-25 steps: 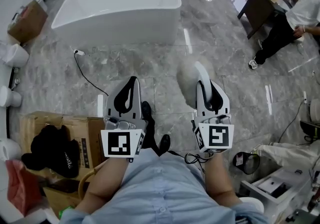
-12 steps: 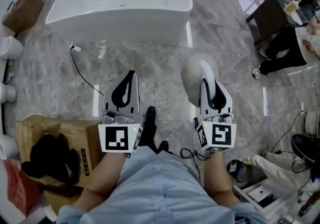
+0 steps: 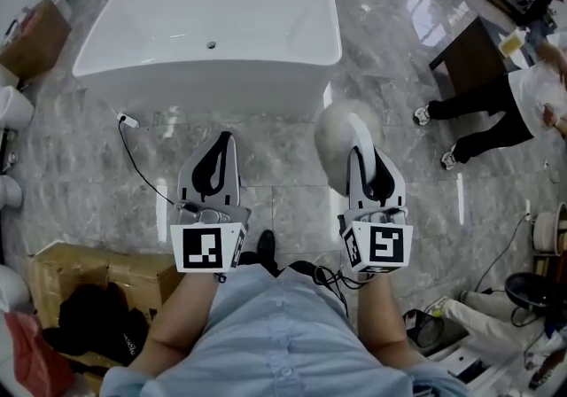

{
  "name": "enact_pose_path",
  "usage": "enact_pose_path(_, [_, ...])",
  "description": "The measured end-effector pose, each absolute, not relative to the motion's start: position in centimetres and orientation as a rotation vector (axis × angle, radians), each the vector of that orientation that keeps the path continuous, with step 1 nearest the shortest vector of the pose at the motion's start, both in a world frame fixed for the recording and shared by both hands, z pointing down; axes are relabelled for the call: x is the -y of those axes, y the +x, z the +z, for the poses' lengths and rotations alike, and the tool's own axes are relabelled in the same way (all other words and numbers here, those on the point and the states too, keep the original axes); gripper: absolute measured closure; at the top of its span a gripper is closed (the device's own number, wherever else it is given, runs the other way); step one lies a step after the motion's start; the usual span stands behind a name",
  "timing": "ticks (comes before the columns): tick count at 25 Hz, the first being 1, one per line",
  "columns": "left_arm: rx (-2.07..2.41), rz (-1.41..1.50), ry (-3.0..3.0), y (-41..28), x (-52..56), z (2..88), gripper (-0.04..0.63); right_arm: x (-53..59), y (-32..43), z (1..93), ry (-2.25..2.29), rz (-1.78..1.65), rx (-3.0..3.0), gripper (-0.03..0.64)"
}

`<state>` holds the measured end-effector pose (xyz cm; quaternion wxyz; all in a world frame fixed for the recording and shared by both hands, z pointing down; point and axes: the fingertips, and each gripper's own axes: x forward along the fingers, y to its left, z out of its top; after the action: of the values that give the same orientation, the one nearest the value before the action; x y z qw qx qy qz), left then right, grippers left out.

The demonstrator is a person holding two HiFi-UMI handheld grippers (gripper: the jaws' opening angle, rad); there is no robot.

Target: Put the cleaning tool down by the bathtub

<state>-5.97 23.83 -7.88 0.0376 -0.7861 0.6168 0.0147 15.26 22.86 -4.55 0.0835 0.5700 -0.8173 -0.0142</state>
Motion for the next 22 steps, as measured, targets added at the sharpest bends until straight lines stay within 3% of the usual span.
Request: enact_pose_path(22, [-1.823,-0.068,-2.497,0.8,-6.3,-3.2,0.580,-7.1,21.7,-0.3,1.725,0.061,2.400,0.515])
